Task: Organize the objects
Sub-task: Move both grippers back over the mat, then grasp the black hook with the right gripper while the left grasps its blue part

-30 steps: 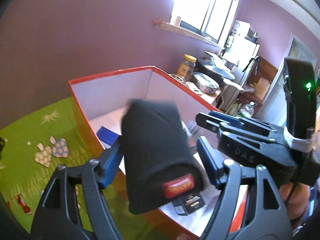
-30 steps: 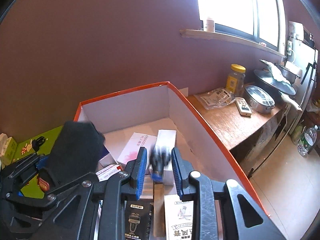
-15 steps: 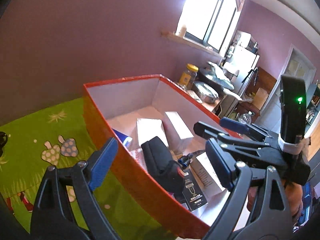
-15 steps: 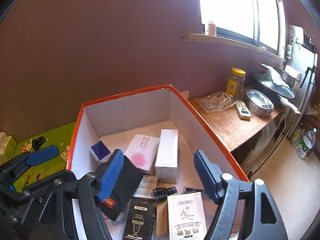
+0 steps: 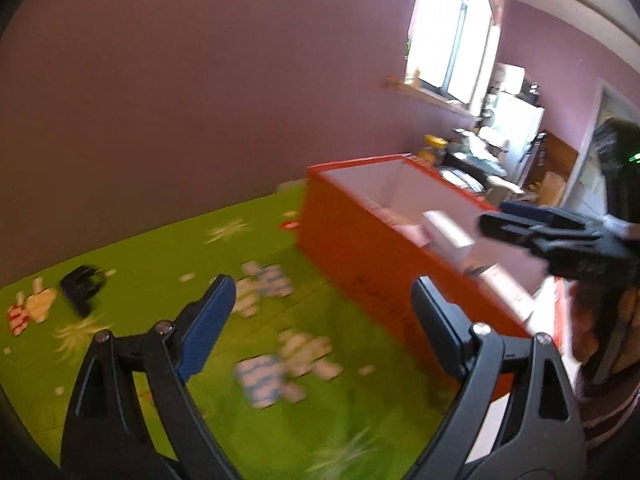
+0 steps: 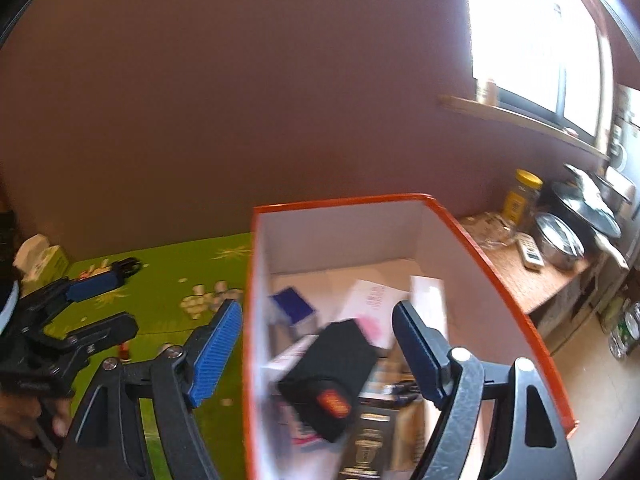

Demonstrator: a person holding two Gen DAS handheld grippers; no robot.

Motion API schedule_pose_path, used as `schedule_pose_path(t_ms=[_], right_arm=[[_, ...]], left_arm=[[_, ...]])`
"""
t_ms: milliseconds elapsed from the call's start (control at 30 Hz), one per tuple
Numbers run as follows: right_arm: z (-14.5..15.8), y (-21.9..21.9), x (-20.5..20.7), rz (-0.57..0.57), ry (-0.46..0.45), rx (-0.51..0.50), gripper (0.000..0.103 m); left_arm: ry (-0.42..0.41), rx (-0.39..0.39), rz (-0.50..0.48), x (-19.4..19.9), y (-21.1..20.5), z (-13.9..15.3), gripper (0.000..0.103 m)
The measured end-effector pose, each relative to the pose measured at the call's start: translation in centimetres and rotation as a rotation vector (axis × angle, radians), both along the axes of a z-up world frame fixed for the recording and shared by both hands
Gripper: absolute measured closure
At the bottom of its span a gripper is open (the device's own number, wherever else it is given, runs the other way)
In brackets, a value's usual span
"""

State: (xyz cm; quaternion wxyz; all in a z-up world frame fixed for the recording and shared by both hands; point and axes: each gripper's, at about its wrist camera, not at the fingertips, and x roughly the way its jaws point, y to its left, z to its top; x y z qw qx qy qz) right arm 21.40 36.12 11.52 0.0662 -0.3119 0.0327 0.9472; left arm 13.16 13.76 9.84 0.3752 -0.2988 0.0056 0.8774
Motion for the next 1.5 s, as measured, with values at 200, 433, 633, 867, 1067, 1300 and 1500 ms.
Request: schedule_pose_path(t_ms=[200, 433, 633, 867, 1067, 1300, 1500], right_arm=[[-0.1, -5.0, -1.0, 0.122, -0.005, 0.022, 0.020], [-2.5, -10.4, -3.8, 0.245, -0.073, 0.029, 0.019], [-4.6, -12.7, -5.9, 0.287, -0.122, 0.007, 0.019], [-6.9, -14.2, -8.4, 0.311, -0.177, -0.012, 0.019], [-8.3, -14.9, -11.1, 0.317, -0.215, -0.040, 0.019], [-9.3, -15.1, -13.2, 0.310, -0.248, -0.044, 0.019], [-9.9, -15.5, -14.6, 0.301, -0.265, -0.051, 0.019]], left_arm=[[-0.009, -0.047, 0.125, -2.0, -7.1, -1.7, 0.012], [-0.031, -0.094, 0.224, -5.2, -13.1, -3.2, 0.012], [-0.060, -0.157, 0.204, -8.7, -14.6, -5.2, 0.015], [-0.059, -0.282, 0.121, -13.3, -14.7, -7.7, 0.020], [-0.092, -0.329, 0.094, -16.3, -14.4, -9.7, 0.024], [-0.075, -0.353, 0.028, -17.9, -13.5, -10.7, 0.031], [-0.090, -0.349, -0.009, -18.4, -13.4, -11.4, 0.047]])
